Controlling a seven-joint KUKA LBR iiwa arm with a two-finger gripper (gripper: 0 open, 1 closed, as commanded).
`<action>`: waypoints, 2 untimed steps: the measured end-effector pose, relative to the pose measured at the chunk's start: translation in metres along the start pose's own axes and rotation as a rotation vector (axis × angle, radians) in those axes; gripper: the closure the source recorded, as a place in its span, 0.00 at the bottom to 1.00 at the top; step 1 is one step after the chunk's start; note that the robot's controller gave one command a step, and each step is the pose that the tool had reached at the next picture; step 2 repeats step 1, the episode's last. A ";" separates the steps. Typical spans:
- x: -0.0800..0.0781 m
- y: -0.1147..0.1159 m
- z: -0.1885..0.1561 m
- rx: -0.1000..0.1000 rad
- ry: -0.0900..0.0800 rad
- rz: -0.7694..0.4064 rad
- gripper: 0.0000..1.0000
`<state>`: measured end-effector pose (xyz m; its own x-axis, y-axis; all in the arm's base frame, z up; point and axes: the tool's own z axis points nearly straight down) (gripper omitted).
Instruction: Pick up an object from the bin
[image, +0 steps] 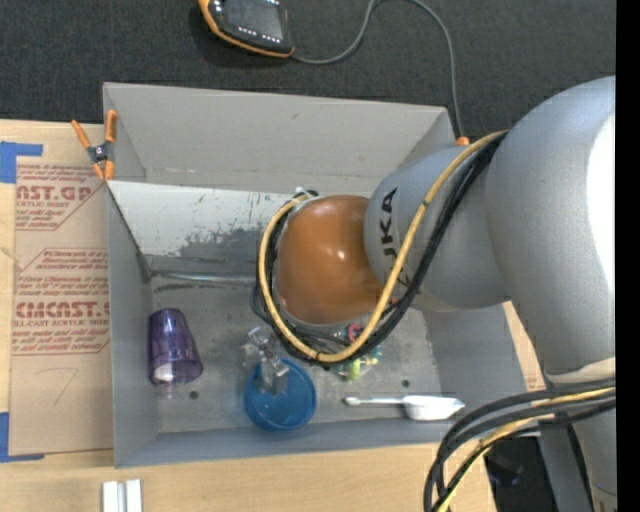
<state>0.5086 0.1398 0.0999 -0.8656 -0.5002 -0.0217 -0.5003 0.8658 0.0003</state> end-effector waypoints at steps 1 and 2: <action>0.017 -0.003 0.018 0.000 -0.003 -0.079 1.00; 0.017 -0.003 0.018 0.000 -0.003 -0.079 1.00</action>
Offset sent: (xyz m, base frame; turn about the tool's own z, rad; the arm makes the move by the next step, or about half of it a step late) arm -0.0100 -0.0139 0.1539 -0.0061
